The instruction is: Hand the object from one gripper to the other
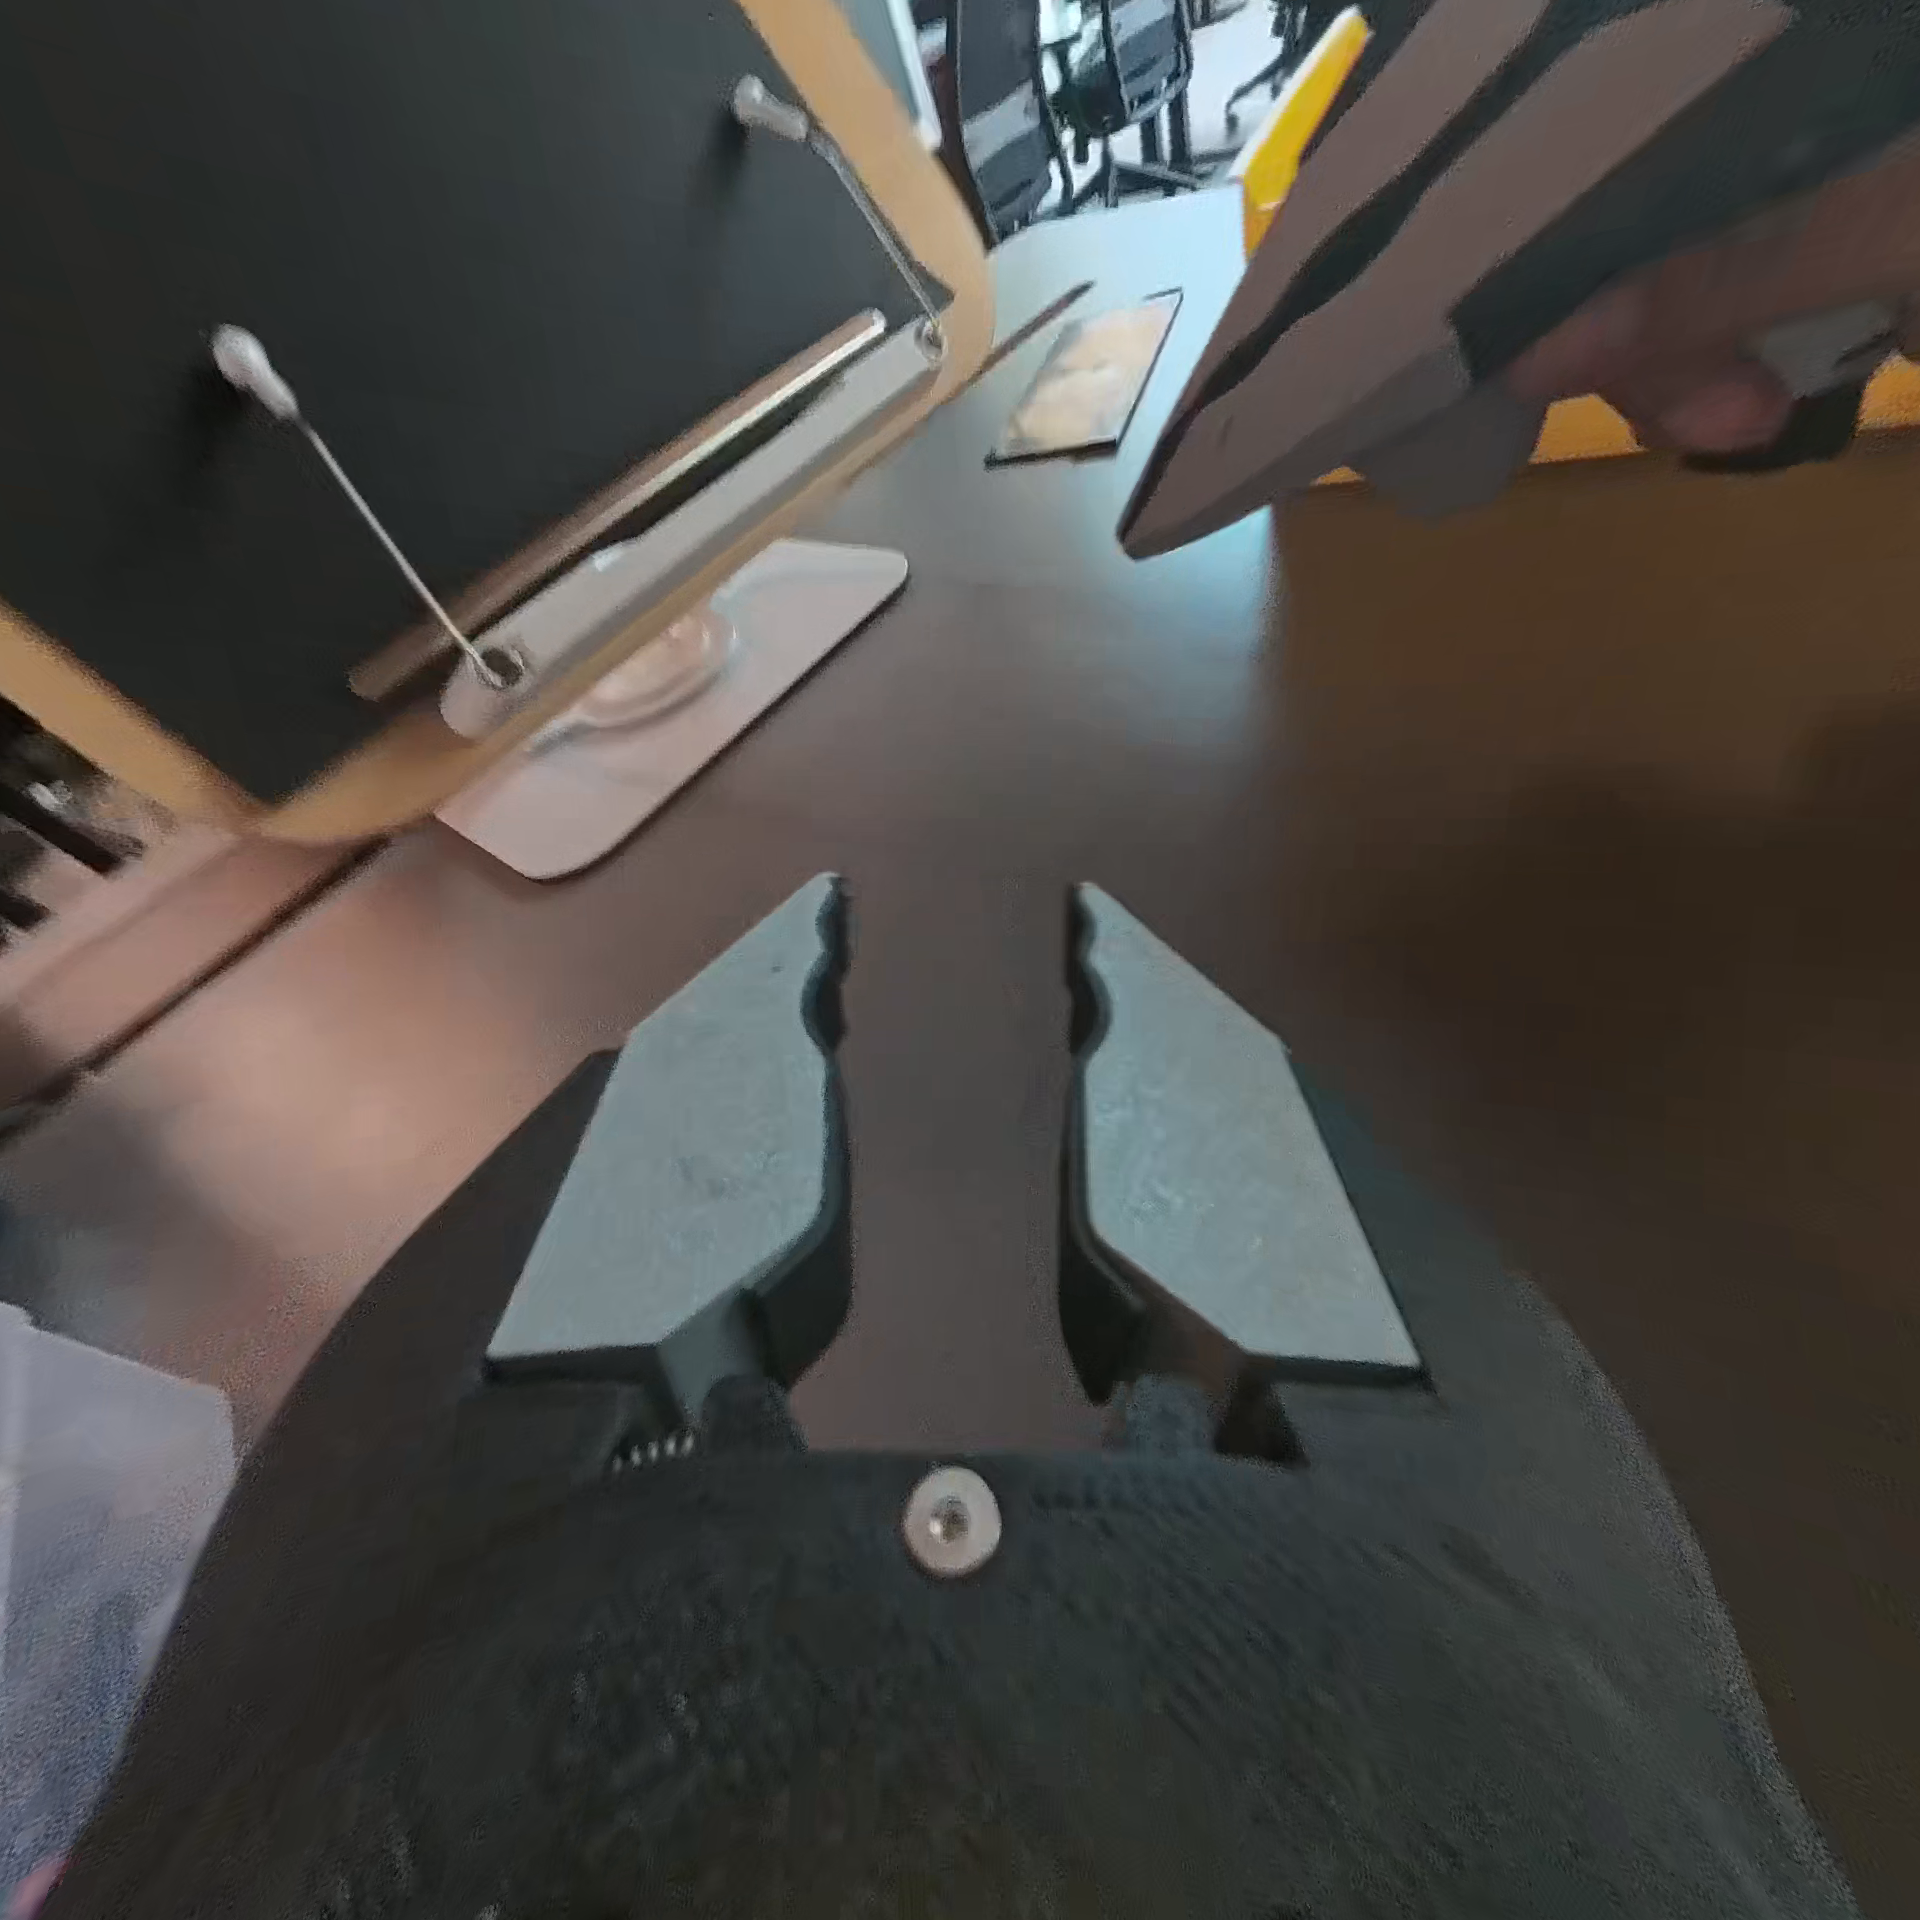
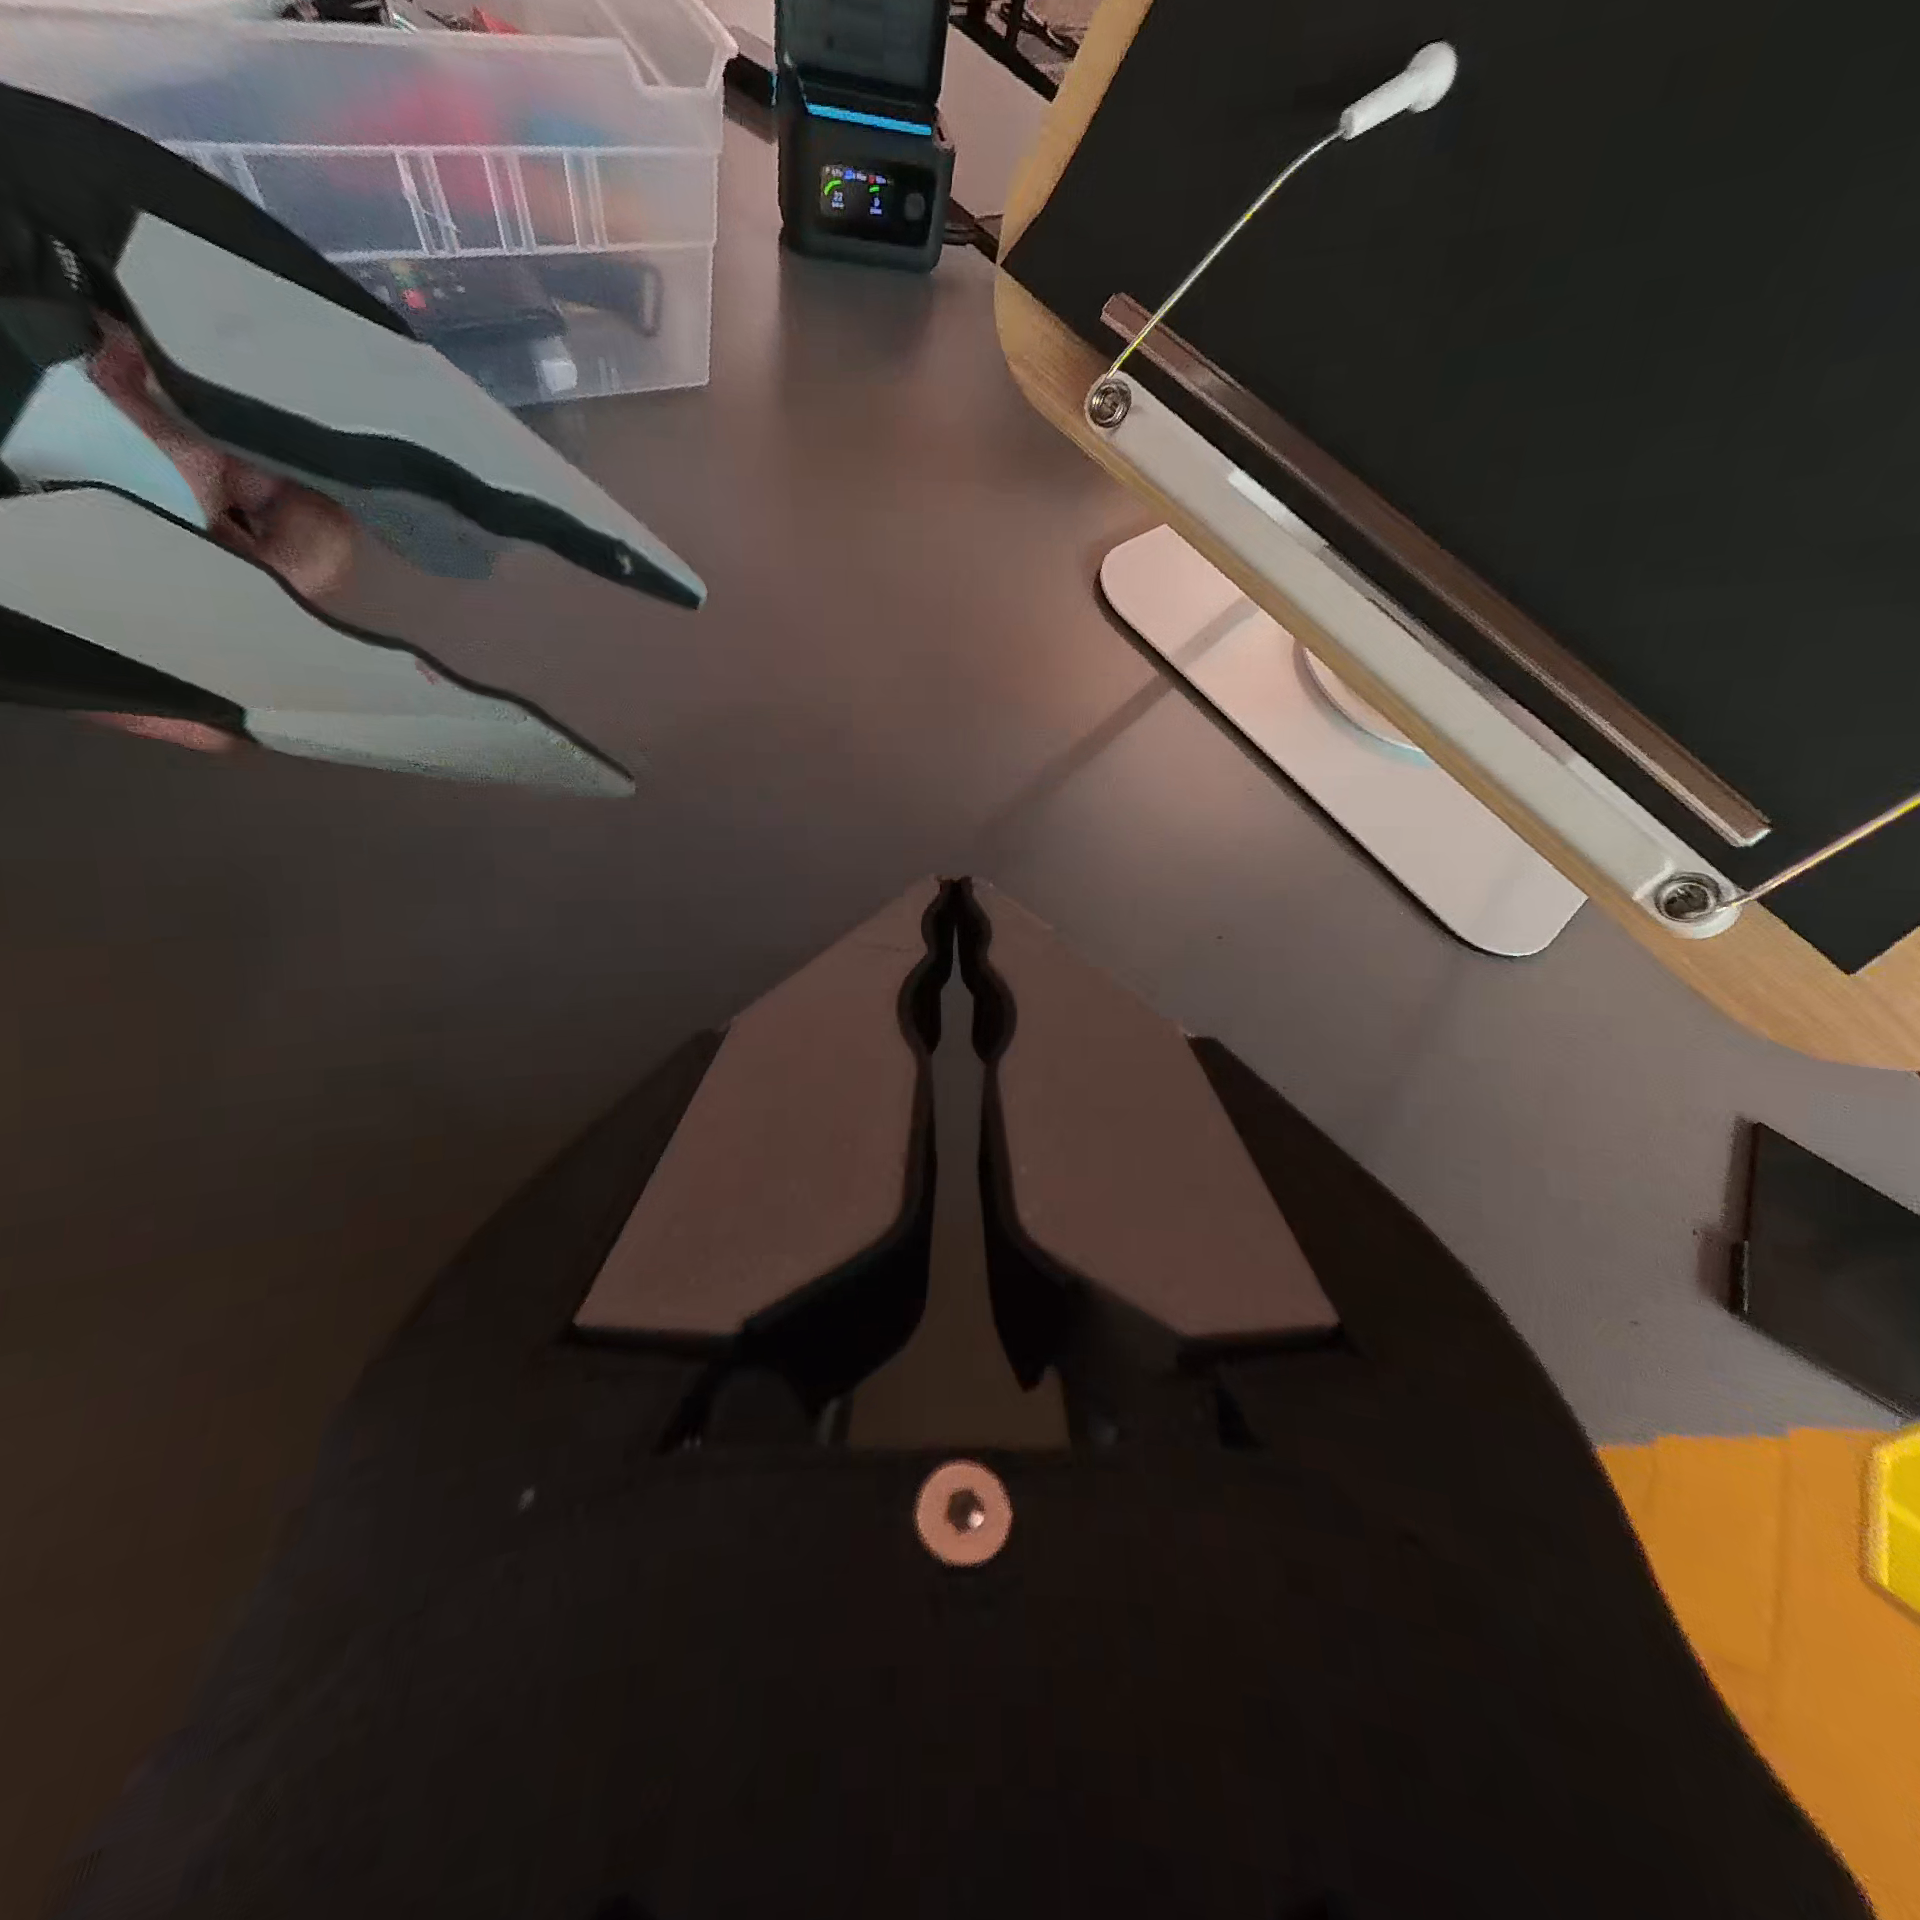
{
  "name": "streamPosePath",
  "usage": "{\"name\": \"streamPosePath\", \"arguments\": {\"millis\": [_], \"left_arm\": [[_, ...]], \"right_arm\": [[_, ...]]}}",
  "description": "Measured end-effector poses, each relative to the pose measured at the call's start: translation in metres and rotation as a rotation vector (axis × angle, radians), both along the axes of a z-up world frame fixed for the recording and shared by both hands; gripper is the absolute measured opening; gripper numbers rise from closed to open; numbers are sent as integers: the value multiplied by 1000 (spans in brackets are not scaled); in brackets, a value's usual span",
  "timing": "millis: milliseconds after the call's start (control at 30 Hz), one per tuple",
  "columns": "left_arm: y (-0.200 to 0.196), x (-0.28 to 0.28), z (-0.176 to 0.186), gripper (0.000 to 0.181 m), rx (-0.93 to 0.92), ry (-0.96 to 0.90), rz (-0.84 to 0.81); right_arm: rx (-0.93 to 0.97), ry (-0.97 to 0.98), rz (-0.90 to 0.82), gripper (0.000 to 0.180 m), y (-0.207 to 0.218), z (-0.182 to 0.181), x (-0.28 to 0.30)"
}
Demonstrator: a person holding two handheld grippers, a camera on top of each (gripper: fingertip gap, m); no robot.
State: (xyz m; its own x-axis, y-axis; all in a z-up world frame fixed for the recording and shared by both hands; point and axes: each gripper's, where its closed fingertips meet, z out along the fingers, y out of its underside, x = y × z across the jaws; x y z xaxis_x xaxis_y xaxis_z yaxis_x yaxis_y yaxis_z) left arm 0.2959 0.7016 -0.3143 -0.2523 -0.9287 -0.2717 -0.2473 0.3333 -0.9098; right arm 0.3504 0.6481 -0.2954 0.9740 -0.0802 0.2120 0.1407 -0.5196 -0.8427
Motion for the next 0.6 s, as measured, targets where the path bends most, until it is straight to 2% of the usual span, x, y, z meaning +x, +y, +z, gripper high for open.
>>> {"name": "streamPosePath", "arguments": {"millis": [100, 167, 267, 367, 433, 533, 600], "left_arm": [[-4, -9, -7, 55, -117, 94, 28], [-9, -23, -5, 54, -206, 141, 28], [-10, -51, 13, 51, -361, 181, 14], [4, -84, 47, 62, -500, 194, 14], [30, -105, 79, 73, -514, 146, 57], [109, -137, 109, 60, -345, 96, 313], [162, -158, 104, 53, -230, 175, 474]], "right_arm": [[-25, -26, -9, 0, 1, -7, 3], [-42, -11, -3, 0, 3, -13, 2], [-61, 23, 17, 0, 7, -22, -2], [-79, 28, 33, 0, 10, -28, -7], [-85, 26, 41, 0, 11, -30, -9], [-86, 31, 52, 0, 13, -32, -12], [-90, 30, 59, 0, 15, -33, -14]]}}
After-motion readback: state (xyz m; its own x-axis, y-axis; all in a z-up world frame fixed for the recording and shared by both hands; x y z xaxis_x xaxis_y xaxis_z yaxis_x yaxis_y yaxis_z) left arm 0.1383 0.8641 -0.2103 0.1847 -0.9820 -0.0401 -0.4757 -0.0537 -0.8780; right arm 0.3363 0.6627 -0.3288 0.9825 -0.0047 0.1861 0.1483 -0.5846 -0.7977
